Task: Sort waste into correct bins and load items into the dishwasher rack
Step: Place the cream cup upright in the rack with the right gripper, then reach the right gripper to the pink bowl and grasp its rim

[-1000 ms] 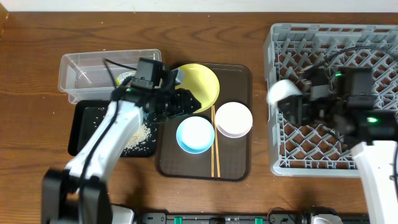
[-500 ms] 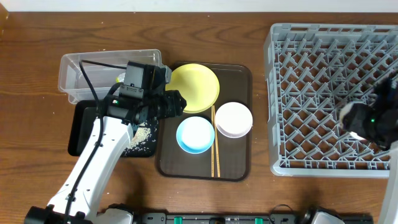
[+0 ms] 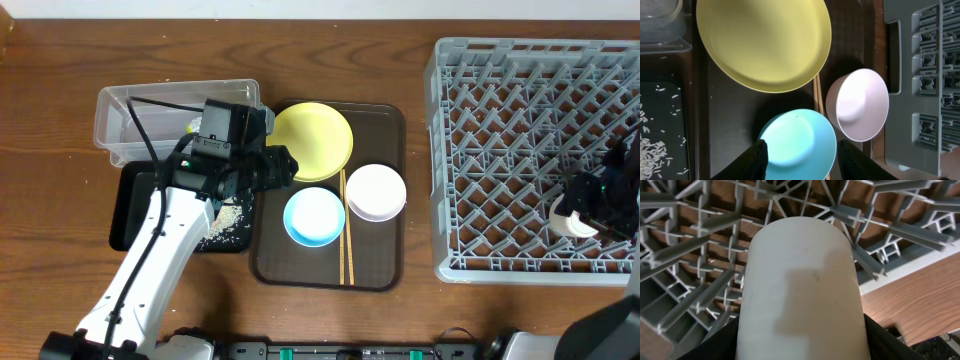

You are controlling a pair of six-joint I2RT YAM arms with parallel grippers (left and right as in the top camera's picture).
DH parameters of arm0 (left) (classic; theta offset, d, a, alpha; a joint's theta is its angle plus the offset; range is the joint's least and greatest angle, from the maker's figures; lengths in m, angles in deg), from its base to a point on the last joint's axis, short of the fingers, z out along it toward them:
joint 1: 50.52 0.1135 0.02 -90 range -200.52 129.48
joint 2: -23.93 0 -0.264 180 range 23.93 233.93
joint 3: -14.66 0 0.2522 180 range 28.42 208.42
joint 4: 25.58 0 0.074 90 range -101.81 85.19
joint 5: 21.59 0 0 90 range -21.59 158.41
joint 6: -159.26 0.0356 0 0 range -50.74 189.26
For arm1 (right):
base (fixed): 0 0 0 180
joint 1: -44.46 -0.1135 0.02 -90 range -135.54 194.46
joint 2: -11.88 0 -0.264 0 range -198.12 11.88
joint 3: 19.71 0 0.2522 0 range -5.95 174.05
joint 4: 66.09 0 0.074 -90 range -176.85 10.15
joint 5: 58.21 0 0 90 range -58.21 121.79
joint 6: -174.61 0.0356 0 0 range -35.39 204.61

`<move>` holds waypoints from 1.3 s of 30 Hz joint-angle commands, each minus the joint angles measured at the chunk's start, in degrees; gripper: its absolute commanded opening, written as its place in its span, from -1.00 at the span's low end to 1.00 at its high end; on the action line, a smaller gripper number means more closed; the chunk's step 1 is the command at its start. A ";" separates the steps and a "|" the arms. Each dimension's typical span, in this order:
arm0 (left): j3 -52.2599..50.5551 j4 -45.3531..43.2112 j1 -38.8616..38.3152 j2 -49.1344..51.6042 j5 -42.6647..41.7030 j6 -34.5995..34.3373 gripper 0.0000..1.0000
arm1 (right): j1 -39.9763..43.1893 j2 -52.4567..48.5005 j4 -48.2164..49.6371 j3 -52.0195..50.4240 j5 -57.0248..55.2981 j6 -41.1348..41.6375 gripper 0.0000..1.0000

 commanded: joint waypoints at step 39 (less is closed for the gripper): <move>0.35 9.64 0.13 -0.46 8.00 1.38 0.07 | -22.29 8.07 14.64 5.97 29.99 -14.38 0.71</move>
